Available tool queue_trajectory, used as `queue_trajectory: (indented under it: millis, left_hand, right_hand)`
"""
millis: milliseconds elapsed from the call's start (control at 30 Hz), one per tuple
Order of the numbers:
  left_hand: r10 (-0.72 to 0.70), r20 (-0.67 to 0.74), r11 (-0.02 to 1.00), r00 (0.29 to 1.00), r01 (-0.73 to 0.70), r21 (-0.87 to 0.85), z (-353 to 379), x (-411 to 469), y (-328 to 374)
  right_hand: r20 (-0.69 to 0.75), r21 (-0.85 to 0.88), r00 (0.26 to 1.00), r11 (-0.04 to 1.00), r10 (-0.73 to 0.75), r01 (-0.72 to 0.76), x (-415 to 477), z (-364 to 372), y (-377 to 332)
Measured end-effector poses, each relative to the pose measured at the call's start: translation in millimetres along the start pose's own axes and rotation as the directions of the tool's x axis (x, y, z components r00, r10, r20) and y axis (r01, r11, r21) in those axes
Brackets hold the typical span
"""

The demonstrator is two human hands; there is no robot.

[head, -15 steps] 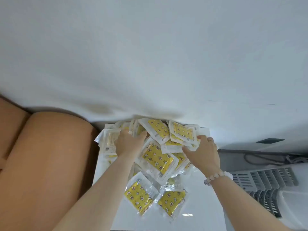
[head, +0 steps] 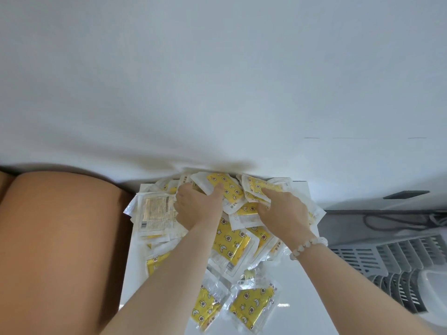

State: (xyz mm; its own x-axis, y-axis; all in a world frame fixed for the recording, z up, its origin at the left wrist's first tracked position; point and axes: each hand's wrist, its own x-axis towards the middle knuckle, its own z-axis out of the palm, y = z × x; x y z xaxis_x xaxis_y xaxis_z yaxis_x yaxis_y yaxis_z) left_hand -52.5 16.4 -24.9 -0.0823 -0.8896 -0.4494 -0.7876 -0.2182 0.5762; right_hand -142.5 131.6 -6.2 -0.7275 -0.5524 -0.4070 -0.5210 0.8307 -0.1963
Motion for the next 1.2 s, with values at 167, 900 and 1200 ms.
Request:
queue_trajectory:
  millis: [167,900,1200]
  left_hand:
    - [0.072,-0.062,0.997,0.995,-0.074,-0.032,-3,-9,-3]
    - [-0.006,0.587,0.948,0.810,0.191,-0.254,-64,-51,-29]
    - [0.116,0.639,0.926,0.761,0.150,-0.346,-66,-71,-57]
  right_hand:
    - [-0.079,-0.066,0.996,0.997,-0.039,0.034,11,7,-10]
    - [-0.102,0.923,0.933,0.382,0.344,-0.040,-153,22,-44]
    - [0.143,0.970,0.827,0.089,0.544,-0.226,-153,16,-40]
